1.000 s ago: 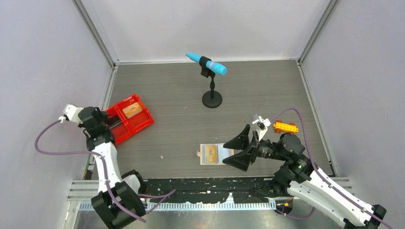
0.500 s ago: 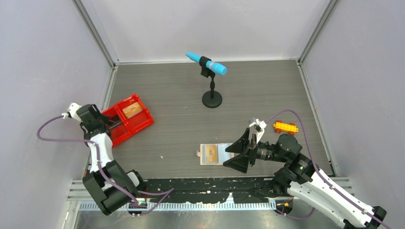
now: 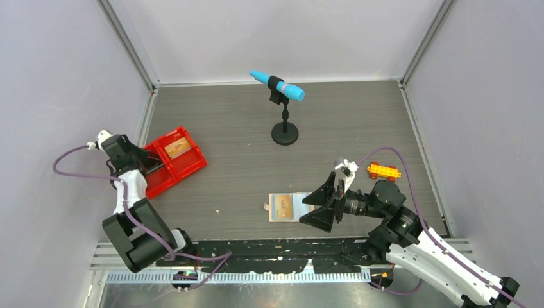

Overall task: Take the credit cards out of the card holder
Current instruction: Place the credit card in the storage box.

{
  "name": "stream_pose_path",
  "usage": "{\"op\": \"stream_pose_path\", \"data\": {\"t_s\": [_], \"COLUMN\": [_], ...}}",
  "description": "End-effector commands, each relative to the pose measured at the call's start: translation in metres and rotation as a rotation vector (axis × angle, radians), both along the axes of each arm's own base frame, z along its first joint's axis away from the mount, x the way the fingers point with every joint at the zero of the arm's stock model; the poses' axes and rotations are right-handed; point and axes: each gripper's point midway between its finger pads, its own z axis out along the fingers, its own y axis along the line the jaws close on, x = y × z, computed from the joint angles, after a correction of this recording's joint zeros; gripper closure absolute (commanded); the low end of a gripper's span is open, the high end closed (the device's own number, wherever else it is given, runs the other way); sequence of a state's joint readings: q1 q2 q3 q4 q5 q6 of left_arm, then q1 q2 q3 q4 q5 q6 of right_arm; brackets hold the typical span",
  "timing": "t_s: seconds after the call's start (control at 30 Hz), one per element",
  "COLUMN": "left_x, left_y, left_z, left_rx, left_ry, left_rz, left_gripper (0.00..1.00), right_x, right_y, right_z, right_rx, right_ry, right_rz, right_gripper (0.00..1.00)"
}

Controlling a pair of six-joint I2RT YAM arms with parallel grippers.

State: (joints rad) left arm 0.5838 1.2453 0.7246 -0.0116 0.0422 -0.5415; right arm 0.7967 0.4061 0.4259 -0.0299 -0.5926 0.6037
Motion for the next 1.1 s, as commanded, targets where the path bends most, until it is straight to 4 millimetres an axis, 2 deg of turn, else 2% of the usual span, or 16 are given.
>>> {"op": "stream_pose_path", "data": {"t_s": [0.0,0.2,0.53,0.93,1.07], "left_x": [0.017,0.020,0.030,0.028,0.027], "left_y": [0.007,0.009,0.004,0.007,0.008], "left_z": [0.022,0.011,-0.013,-0.016,-0.010], "left_rx": [0.054,0.057,0.062,0.060,0.066], "left_ry": [-0.058,-0.034,0.046,0.081,0.075], "left_rz": [-0.045,-0.054,-0.091,-0.081,-0.070], "left_gripper": [1.00,1.00,0.92,0.81,0.78], "right_x": [0.001,0.002,0.007,0.008,0.008], "right_y": [0.001,0.003,0.008,0.009,0.008], "right_z": [0.010,0.009,0.017,0.017,0.016], "right_rx": [0.036,0.027,0.028,0.033,0.032], "right_ry": [-0.024,-0.017,-0.002,0.013,0.013], "right_rz": [-0.001,0.003,-0.002,-0.007,-0.007], "right_gripper": [0.05,0.05,0.05,0.05,0.04]}}
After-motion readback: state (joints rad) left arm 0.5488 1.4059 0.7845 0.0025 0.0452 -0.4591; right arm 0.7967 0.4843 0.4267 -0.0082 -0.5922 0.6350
